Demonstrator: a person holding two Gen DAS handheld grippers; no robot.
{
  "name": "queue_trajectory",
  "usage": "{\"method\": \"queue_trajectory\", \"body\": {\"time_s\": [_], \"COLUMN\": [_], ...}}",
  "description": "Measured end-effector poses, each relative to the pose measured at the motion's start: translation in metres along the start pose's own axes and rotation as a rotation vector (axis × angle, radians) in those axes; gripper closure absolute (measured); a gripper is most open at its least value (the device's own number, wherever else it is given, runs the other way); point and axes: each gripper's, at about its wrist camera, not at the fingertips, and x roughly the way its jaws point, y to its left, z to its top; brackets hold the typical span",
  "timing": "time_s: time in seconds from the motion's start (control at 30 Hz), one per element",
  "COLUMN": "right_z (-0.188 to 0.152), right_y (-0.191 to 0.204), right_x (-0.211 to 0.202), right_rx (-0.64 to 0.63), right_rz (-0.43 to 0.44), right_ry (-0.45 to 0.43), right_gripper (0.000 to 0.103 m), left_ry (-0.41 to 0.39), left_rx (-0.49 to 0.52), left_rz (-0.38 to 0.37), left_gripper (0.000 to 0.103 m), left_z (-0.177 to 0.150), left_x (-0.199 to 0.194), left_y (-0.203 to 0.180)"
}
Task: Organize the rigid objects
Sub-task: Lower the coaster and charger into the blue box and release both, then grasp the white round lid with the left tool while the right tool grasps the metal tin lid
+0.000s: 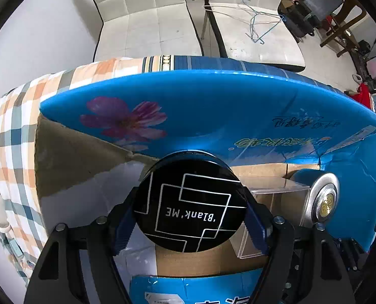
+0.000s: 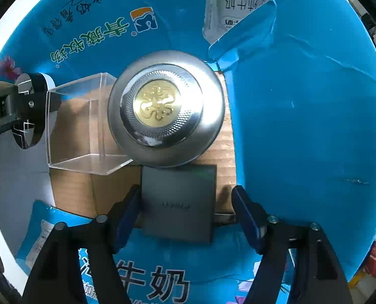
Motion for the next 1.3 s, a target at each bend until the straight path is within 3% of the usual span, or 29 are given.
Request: {"method": "queue_trajectory", "body": {"time_s": [0.17,0.23,0.27,0.37,0.53,0.8,1.3], "right_z": [0.007,0.006,0.007,0.007,0.006,-0.016,-0.102], "right_y": [0.001,0.003,0.004,0.004,0.008,0.017,0.011], "right_x": [-0.009,-0.013,-0.016,-0.025,-0.041,-0.085,-0.191], "right_rx": [-0.012,-0.012,-0.013,-0.011,-0.024,-0.077,-0.149], "right_rz": [-0.002,-0.006,-0.011,-0.008,-0.006,0.0,0.081], "right_ry": [-0.019,-0.026,-0.03,-0.042,-0.07,-0.148,-0.319], "right_gripper": [0.012,0.012,0.012,0.008,0.007,0.007,0.007], "left_ry": [-0.01,-0.015,-0.021,-0.028,-0.056,-0.143,-0.294], "left_rx": [-0.001,-0.001,-0.005,-0.036,-0.038,-0.053,-0.019], "left_rz": [0.025,0.044,0.054,0.011,0.008,0.004,0.003], "left_gripper": [0.019,0.002,0.0,0.0,0.0,0.0,0.0], "left_z": [-0.001,0.0,0.0,-0.003,-0.012,-0.056,-0.137], "left_x": [-0.006,-0.008,-0.009,-0.016,-0.03,-0.073,-0.165], "left_y": [-0.004,-0.004,-0.002,0.004,0.003,0.005,-0.013]}}
